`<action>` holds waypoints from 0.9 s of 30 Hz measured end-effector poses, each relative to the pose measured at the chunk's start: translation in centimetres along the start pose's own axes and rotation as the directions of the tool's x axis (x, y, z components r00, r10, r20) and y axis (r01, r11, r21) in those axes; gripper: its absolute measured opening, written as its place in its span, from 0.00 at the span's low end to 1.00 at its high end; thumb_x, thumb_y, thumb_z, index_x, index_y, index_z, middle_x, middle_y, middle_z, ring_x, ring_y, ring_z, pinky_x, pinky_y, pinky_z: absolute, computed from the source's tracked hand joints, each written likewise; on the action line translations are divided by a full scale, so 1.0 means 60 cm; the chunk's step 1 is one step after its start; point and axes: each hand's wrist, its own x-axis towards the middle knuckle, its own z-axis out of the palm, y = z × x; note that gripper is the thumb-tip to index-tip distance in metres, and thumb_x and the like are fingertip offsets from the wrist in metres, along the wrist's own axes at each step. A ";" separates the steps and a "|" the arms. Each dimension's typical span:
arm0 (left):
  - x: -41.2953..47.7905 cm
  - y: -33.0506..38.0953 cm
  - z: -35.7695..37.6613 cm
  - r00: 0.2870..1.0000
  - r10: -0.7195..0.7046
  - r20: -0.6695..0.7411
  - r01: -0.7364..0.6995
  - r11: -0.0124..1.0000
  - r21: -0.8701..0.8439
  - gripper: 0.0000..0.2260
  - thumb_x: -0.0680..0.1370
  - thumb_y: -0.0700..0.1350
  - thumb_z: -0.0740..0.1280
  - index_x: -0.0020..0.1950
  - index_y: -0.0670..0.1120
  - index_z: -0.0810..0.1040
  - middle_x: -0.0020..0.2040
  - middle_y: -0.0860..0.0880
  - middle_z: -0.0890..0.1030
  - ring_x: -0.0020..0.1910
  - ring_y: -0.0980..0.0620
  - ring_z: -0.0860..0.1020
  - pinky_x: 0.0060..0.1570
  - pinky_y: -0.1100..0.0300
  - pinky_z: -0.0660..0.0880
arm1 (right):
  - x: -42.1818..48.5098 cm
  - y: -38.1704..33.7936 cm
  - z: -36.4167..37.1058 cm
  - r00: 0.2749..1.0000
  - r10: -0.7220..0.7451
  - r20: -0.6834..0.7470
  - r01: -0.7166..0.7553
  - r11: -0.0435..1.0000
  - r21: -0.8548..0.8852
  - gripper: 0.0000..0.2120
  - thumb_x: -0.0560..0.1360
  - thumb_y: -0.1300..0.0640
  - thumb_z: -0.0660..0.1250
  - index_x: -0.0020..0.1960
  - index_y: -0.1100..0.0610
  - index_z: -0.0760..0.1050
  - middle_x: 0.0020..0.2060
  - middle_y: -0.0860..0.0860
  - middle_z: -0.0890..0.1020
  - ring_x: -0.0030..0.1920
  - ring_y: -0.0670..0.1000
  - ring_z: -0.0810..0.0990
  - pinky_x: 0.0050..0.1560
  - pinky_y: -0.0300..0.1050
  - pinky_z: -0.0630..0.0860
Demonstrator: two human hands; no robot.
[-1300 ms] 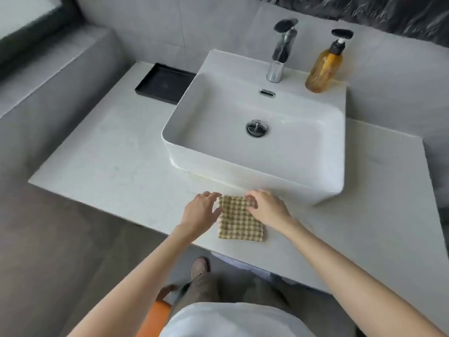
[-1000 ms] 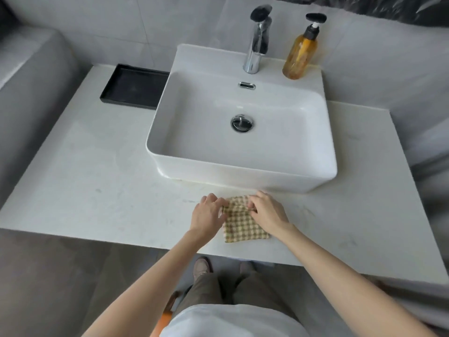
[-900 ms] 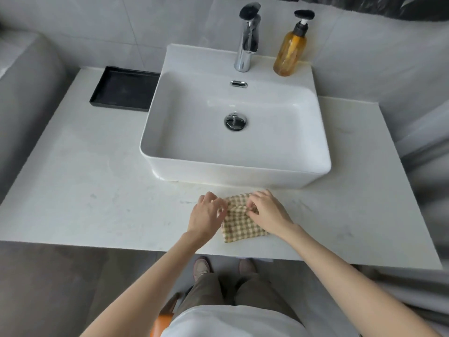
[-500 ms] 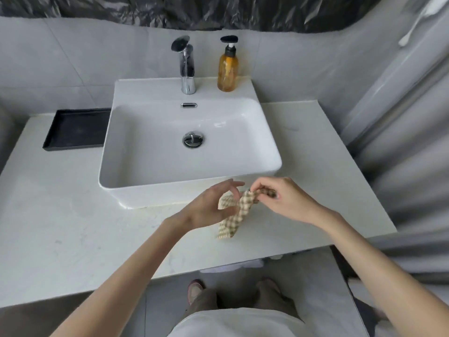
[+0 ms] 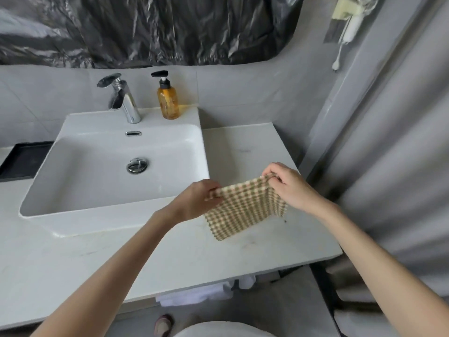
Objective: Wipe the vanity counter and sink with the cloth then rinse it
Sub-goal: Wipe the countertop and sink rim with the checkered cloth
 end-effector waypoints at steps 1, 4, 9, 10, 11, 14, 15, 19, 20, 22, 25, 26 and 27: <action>0.015 0.013 0.006 0.998 -0.002 -0.061 0.004 0.999 0.037 0.04 0.76 0.43 0.67 0.45 0.44 0.75 0.37 0.53 0.71 0.34 0.57 0.70 0.37 0.63 0.65 | 0.006 0.017 -0.019 1.000 -0.010 0.001 0.010 1.000 -0.023 0.08 0.78 0.65 0.56 0.49 0.57 0.73 0.48 0.49 0.76 0.48 0.47 0.74 0.48 0.37 0.64; 0.052 0.053 0.014 0.964 -0.018 -0.265 0.047 0.993 0.105 0.05 0.76 0.43 0.67 0.50 0.43 0.76 0.42 0.53 0.72 0.37 0.54 0.72 0.40 0.60 0.71 | 0.019 0.055 -0.075 0.998 -0.059 -0.037 0.056 0.996 -0.073 0.07 0.77 0.65 0.57 0.49 0.58 0.72 0.48 0.47 0.74 0.53 0.45 0.69 0.48 0.35 0.61; 0.056 0.101 0.042 0.909 0.053 -0.414 0.012 0.988 0.153 0.04 0.76 0.41 0.67 0.50 0.45 0.77 0.44 0.52 0.73 0.36 0.52 0.73 0.38 0.60 0.72 | 0.002 0.103 -0.112 0.995 -0.094 -0.015 0.093 0.994 -0.059 0.05 0.76 0.65 0.60 0.48 0.58 0.72 0.40 0.45 0.73 0.39 0.42 0.69 0.38 0.35 0.63; 0.049 0.103 0.056 0.918 0.041 -0.394 0.022 0.988 0.152 0.04 0.75 0.41 0.67 0.49 0.45 0.77 0.44 0.52 0.73 0.36 0.52 0.73 0.38 0.60 0.73 | -0.007 0.116 -0.106 0.996 -0.080 0.025 0.082 0.995 -0.057 0.05 0.75 0.65 0.60 0.47 0.57 0.72 0.38 0.45 0.73 0.35 0.41 0.68 0.35 0.34 0.63; 0.039 0.101 0.072 0.933 0.022 -0.360 0.036 0.988 0.152 0.04 0.75 0.41 0.67 0.49 0.46 0.77 0.43 0.53 0.73 0.36 0.52 0.74 0.38 0.59 0.73 | -0.018 0.133 -0.096 0.995 -0.062 0.079 0.067 0.996 -0.061 0.05 0.74 0.64 0.61 0.46 0.55 0.72 0.36 0.47 0.74 0.32 0.42 0.68 0.33 0.33 0.63; 0.000 0.082 0.134 0.975 -0.053 -0.215 0.091 0.981 0.169 0.04 0.74 0.42 0.69 0.48 0.48 0.78 0.42 0.55 0.73 0.35 0.54 0.74 0.38 0.57 0.75 | -0.053 0.190 -0.050 0.958 0.023 0.285 -0.004 0.998 -0.066 0.06 0.75 0.62 0.62 0.47 0.51 0.72 0.35 0.48 0.76 0.28 0.43 0.68 0.31 0.34 0.63; -0.014 0.075 0.156 0.982 -0.083 -0.169 0.113 0.978 0.176 0.04 0.74 0.42 0.69 0.48 0.48 0.78 0.43 0.55 0.74 0.35 0.54 0.74 0.37 0.57 0.75 | -0.065 0.207 -0.033 0.938 0.049 0.344 -0.029 0.998 -0.062 0.06 0.75 0.61 0.62 0.47 0.50 0.72 0.36 0.48 0.77 0.28 0.43 0.68 0.32 0.38 0.65; -0.059 0.047 0.228 0.958 -0.275 -0.080 0.286 0.939 0.193 0.05 0.76 0.46 0.66 0.50 0.47 0.79 0.46 0.52 0.77 0.41 0.50 0.78 0.36 0.60 0.71 | -0.099 0.252 0.033 0.895 0.112 0.432 -0.094 0.994 -0.063 0.05 0.77 0.57 0.63 0.49 0.49 0.75 0.35 0.45 0.79 0.28 0.46 0.73 0.34 0.41 0.68; -0.065 0.040 0.240 0.939 -0.334 -0.080 0.343 0.920 0.190 0.06 0.77 0.47 0.66 0.51 0.47 0.79 0.46 0.52 0.77 0.42 0.49 0.78 0.36 0.62 0.69 | -0.100 0.254 0.045 0.898 0.120 0.422 -0.111 0.993 -0.046 0.05 0.78 0.57 0.63 0.50 0.50 0.76 0.36 0.44 0.80 0.28 0.45 0.74 0.33 0.39 0.69; -0.072 0.030 0.257 0.893 -0.439 -0.097 0.449 0.879 0.158 0.08 0.77 0.48 0.65 0.52 0.48 0.80 0.47 0.51 0.79 0.44 0.49 0.79 0.36 0.62 0.67 | -0.097 0.253 0.066 0.917 0.142 0.372 -0.156 0.988 0.008 0.05 0.78 0.55 0.64 0.52 0.50 0.77 0.40 0.44 0.82 0.30 0.42 0.78 0.34 0.41 0.76; -0.072 0.013 0.269 0.788 -0.583 -0.198 0.597 0.802 0.013 0.08 0.77 0.50 0.65 0.52 0.49 0.80 0.47 0.51 0.82 0.44 0.50 0.79 0.37 0.59 0.70 | -0.077 0.243 0.095 0.972 0.166 0.165 -0.179 0.981 0.068 0.05 0.77 0.57 0.66 0.52 0.49 0.75 0.44 0.48 0.84 0.32 0.47 0.82 0.36 0.48 0.80; -0.069 0.005 0.271 0.747 -0.616 -0.249 0.623 0.780 -0.061 0.08 0.77 0.50 0.65 0.53 0.49 0.79 0.47 0.50 0.82 0.42 0.50 0.79 0.37 0.59 0.70 | -0.067 0.242 0.106 0.986 0.147 0.076 -0.149 0.989 0.019 0.07 0.76 0.58 0.66 0.54 0.50 0.75 0.47 0.49 0.83 0.37 0.48 0.83 0.39 0.49 0.80; -0.066 -0.002 0.273 0.714 -0.636 -0.291 0.630 0.766 -0.127 0.09 0.77 0.49 0.65 0.55 0.49 0.78 0.49 0.49 0.82 0.42 0.50 0.79 0.37 0.59 0.72 | -0.058 0.239 0.117 0.996 0.089 -0.007 -0.089 0.993 -0.074 0.10 0.75 0.60 0.66 0.55 0.51 0.75 0.50 0.49 0.82 0.44 0.50 0.82 0.43 0.50 0.80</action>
